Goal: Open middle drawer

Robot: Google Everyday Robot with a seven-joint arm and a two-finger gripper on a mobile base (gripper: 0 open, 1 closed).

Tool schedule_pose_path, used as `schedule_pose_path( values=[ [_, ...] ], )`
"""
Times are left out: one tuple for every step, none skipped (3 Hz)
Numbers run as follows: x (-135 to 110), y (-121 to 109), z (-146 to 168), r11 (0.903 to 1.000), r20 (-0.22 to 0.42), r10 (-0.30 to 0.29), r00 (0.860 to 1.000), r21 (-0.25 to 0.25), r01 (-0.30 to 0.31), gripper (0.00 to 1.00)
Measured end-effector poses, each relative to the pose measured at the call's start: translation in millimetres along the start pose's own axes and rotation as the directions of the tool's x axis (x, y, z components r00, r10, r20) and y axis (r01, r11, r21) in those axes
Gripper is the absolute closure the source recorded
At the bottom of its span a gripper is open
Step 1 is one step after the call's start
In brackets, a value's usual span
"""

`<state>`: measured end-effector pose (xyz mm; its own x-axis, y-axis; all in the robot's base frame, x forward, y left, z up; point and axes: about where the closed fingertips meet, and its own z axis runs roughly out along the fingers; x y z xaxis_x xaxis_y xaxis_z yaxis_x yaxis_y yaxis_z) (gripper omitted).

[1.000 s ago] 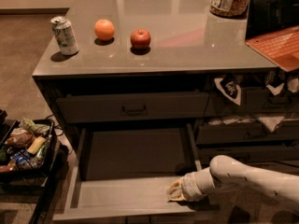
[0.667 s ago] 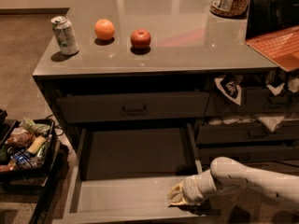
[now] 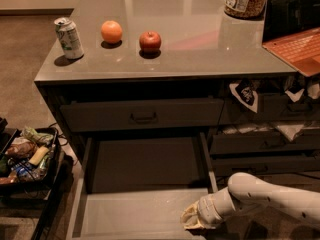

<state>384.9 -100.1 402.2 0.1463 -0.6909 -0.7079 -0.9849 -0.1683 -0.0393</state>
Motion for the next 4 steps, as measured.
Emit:
schedule_pose_path(
  values=[
    [-7.6,17.0,-0.8,1.0000,0.025,-0.003,1.000,0.002,0.003,1.00],
    [-7.8,16.9,-0.5,1.0000,0.026,-0.005,1.000,0.001,0.005,1.00],
    [-14.3,-1.5,-9.0,0.9974,0.038,-0.064,0.997,0.036,0.063,1.00],
    [-20.2,-33.1,-34.0,0.9828,0.041,-0.117,0.992,0.149,0.110,1.00]
  ],
)
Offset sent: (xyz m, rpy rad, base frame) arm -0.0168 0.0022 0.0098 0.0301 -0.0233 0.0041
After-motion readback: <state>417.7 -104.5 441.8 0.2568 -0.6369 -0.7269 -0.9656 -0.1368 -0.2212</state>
